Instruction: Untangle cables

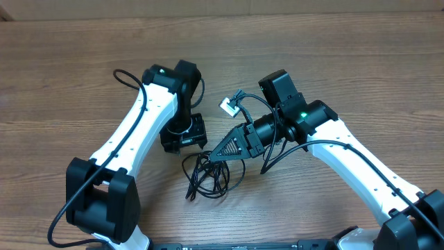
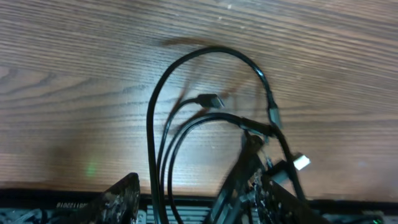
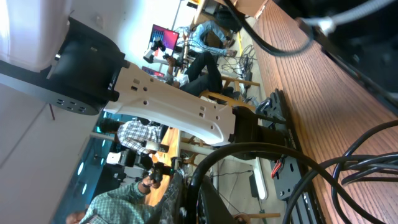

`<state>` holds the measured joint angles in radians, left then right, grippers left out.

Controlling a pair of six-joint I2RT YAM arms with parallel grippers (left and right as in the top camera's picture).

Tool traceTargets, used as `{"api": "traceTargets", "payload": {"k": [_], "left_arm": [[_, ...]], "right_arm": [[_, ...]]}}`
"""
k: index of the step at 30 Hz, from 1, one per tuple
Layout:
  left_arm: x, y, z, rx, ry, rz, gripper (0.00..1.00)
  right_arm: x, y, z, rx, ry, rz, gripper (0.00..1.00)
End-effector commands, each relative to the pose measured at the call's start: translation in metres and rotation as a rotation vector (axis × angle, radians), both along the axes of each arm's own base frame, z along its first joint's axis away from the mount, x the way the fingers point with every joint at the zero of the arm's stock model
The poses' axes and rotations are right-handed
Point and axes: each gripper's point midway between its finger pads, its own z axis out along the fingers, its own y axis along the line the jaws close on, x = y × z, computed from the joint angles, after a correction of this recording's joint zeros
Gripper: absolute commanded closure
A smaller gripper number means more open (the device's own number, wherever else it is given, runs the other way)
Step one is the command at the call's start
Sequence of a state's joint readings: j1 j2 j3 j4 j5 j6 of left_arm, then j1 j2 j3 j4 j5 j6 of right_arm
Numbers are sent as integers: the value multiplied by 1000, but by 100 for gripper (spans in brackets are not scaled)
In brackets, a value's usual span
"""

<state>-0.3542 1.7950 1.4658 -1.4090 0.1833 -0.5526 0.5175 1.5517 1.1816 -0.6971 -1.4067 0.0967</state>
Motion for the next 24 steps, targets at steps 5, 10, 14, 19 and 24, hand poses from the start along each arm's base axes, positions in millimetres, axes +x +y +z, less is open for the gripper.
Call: {"api": "traceTargets", "payload": {"k": [5,10,14,19,24], "left_arm": [[-26,-8,-28,-14,94,13,39],[-25,-8,-29,-17,89,5,56],[-21,-10,-30,-24,71,5,74],[-20,-11,-30,-27,68,5,96],[-10,-10,-11,-37,46,8,96]], "right_arm": [[-1,0,1,16,-12,8,96],[2,1,-3,-6,-23,-7,96],[2,1,-3,-6,-24,-8,96],[3,1,-5,-15,-29,-14,96],[10,2,-17,-79,-58,-57,96]]}}
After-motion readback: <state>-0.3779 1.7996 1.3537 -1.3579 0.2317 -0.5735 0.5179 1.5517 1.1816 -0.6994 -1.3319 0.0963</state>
